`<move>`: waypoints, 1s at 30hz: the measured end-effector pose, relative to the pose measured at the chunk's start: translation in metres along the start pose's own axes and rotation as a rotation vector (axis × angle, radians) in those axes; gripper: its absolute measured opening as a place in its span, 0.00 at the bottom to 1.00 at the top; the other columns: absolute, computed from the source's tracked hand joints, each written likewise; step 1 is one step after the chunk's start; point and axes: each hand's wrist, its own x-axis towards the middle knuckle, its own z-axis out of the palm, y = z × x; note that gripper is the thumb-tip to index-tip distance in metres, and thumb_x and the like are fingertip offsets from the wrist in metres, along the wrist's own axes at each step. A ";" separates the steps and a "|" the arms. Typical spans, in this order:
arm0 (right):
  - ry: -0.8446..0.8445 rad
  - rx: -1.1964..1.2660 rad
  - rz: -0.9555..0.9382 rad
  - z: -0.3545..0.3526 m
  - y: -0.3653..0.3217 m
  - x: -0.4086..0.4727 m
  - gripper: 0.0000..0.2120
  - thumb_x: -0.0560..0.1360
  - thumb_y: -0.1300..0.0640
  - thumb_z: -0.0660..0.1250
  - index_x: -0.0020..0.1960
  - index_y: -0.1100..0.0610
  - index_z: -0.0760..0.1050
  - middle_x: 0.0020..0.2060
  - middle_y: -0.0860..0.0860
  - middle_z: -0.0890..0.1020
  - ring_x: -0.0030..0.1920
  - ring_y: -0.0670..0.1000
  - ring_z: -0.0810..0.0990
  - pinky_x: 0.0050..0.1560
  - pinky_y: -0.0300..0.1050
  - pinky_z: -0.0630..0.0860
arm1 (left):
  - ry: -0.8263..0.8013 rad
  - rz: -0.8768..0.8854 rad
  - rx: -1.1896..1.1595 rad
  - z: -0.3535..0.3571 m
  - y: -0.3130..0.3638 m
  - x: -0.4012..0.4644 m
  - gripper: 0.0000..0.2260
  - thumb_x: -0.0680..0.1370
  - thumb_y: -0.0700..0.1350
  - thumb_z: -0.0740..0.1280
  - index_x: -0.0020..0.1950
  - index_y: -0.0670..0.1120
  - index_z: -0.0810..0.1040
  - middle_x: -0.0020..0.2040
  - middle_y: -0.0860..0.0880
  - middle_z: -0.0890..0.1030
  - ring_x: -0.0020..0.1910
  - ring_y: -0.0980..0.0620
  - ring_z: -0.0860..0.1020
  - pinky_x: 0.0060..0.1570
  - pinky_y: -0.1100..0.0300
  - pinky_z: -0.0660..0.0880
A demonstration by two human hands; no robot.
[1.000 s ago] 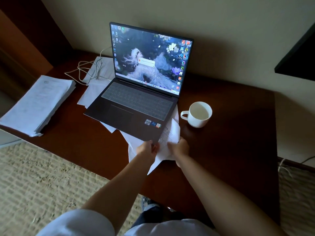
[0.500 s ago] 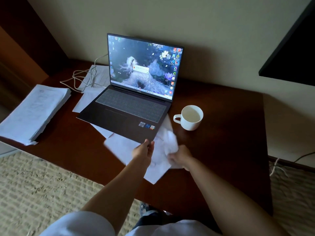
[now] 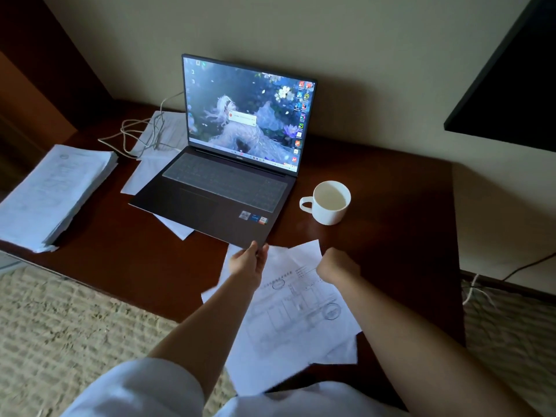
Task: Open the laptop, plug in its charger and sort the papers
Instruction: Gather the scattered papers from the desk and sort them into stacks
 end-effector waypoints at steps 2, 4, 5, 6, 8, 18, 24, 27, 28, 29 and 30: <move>0.099 -0.025 0.047 0.002 0.007 0.000 0.14 0.75 0.60 0.60 0.60 0.57 0.74 0.59 0.54 0.78 0.61 0.56 0.76 0.58 0.47 0.70 | -0.007 0.013 0.015 0.001 0.000 0.000 0.04 0.78 0.36 0.65 0.52 0.36 0.75 0.43 0.40 0.80 0.37 0.49 0.81 0.31 0.63 0.80; 0.185 -0.028 0.089 0.003 0.013 0.000 0.13 0.76 0.59 0.60 0.59 0.56 0.75 0.59 0.53 0.79 0.61 0.55 0.76 0.60 0.46 0.67 | -0.003 0.020 0.041 0.001 0.000 0.001 0.04 0.79 0.34 0.63 0.53 0.36 0.74 0.42 0.40 0.78 0.37 0.48 0.80 0.30 0.60 0.81; 0.229 -0.043 0.096 0.003 0.016 -0.001 0.12 0.76 0.60 0.59 0.58 0.56 0.76 0.58 0.53 0.79 0.61 0.55 0.76 0.60 0.46 0.66 | 0.002 0.017 0.070 0.001 0.000 0.001 0.05 0.79 0.33 0.62 0.54 0.36 0.74 0.42 0.40 0.78 0.37 0.48 0.79 0.30 0.59 0.81; 0.270 -0.064 0.096 0.004 0.019 -0.001 0.12 0.76 0.60 0.59 0.57 0.56 0.77 0.56 0.53 0.80 0.60 0.54 0.76 0.60 0.46 0.65 | 0.005 0.011 0.107 0.000 0.000 0.002 0.05 0.80 0.33 0.61 0.54 0.36 0.73 0.42 0.41 0.77 0.37 0.48 0.79 0.31 0.58 0.80; 0.344 -0.099 0.075 0.007 0.025 -0.003 0.10 0.76 0.60 0.60 0.54 0.55 0.78 0.53 0.52 0.81 0.58 0.53 0.76 0.64 0.47 0.63 | 0.005 -0.003 0.185 -0.001 -0.002 0.002 0.05 0.80 0.33 0.60 0.53 0.37 0.74 0.41 0.41 0.77 0.36 0.49 0.78 0.32 0.58 0.80; 0.487 -0.193 0.100 0.006 0.055 -0.006 0.12 0.76 0.62 0.58 0.49 0.58 0.80 0.47 0.54 0.83 0.54 0.54 0.78 0.71 0.53 0.57 | 0.065 0.034 0.452 -0.004 -0.004 0.006 0.05 0.81 0.40 0.60 0.55 0.43 0.74 0.44 0.43 0.79 0.32 0.52 0.77 0.23 0.65 0.76; 0.448 -0.171 0.102 0.007 0.059 -0.004 0.13 0.78 0.61 0.56 0.52 0.59 0.79 0.51 0.55 0.83 0.57 0.55 0.78 0.72 0.52 0.56 | 0.186 0.172 0.753 -0.009 0.003 0.013 0.08 0.82 0.44 0.58 0.44 0.44 0.70 0.41 0.45 0.74 0.31 0.53 0.70 0.30 0.67 0.68; 0.366 -0.116 0.068 0.008 0.056 -0.005 0.12 0.78 0.61 0.56 0.54 0.59 0.78 0.53 0.55 0.82 0.57 0.54 0.77 0.67 0.49 0.64 | 0.205 0.237 0.953 -0.016 0.003 0.012 0.05 0.81 0.41 0.59 0.48 0.43 0.74 0.45 0.44 0.76 0.35 0.50 0.73 0.33 0.64 0.72; 0.334 -0.081 0.065 0.009 0.054 -0.004 0.12 0.78 0.61 0.56 0.55 0.59 0.77 0.54 0.55 0.81 0.58 0.55 0.77 0.64 0.49 0.66 | 0.200 0.241 0.996 -0.019 0.002 0.011 0.06 0.81 0.41 0.59 0.48 0.43 0.74 0.46 0.44 0.77 0.37 0.49 0.75 0.36 0.62 0.75; 0.302 -0.048 0.074 0.009 0.052 -0.003 0.12 0.78 0.61 0.57 0.57 0.59 0.76 0.56 0.55 0.80 0.59 0.55 0.77 0.64 0.49 0.66 | 0.198 0.247 1.019 -0.023 0.001 0.010 0.06 0.80 0.41 0.59 0.48 0.43 0.75 0.47 0.43 0.78 0.41 0.48 0.77 0.39 0.60 0.76; 0.277 -0.018 0.096 0.008 0.050 -0.003 0.12 0.78 0.60 0.57 0.58 0.60 0.75 0.57 0.56 0.79 0.61 0.56 0.76 0.67 0.51 0.64 | 0.200 0.258 1.019 -0.027 0.000 0.006 0.08 0.80 0.41 0.58 0.51 0.42 0.77 0.49 0.43 0.79 0.44 0.47 0.78 0.41 0.59 0.78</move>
